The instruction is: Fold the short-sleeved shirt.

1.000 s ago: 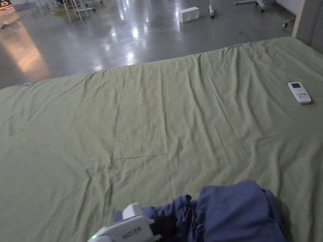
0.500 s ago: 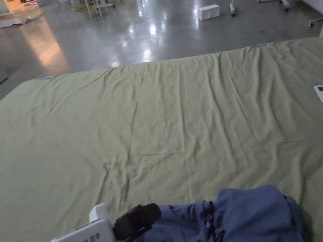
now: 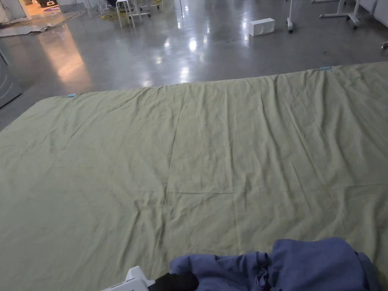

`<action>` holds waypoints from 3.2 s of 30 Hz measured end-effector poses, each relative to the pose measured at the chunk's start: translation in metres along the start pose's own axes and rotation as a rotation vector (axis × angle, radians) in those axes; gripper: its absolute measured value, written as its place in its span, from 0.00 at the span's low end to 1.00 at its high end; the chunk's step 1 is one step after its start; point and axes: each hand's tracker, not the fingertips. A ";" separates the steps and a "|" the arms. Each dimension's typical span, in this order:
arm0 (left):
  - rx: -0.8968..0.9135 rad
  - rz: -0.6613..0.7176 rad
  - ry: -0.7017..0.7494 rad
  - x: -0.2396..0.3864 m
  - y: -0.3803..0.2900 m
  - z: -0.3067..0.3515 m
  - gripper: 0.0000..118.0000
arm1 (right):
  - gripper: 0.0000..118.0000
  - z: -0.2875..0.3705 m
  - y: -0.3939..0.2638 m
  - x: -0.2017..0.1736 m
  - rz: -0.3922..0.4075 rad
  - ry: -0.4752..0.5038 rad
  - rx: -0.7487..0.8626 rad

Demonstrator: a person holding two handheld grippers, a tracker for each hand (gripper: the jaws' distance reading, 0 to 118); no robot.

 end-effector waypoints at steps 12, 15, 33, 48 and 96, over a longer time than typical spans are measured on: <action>0.163 -0.184 0.120 0.008 0.049 0.125 0.08 | 0.00 -0.008 -0.005 0.003 -0.011 0.030 0.001; 0.168 -0.242 0.078 0.028 0.047 0.143 0.08 | 0.00 -0.009 -0.006 0.002 -0.013 0.049 0.001; -0.246 -0.648 0.117 0.140 -0.101 -0.130 0.46 | 0.00 0.030 -0.016 0.027 -0.051 -0.063 0.039; -0.273 -0.415 -0.001 0.134 -0.108 -0.128 0.01 | 0.00 0.024 -0.025 0.044 -0.100 -0.068 0.015; -0.329 -0.403 0.032 0.046 -0.010 -0.096 0.22 | 0.00 -0.240 0.000 0.005 -0.147 0.073 -0.605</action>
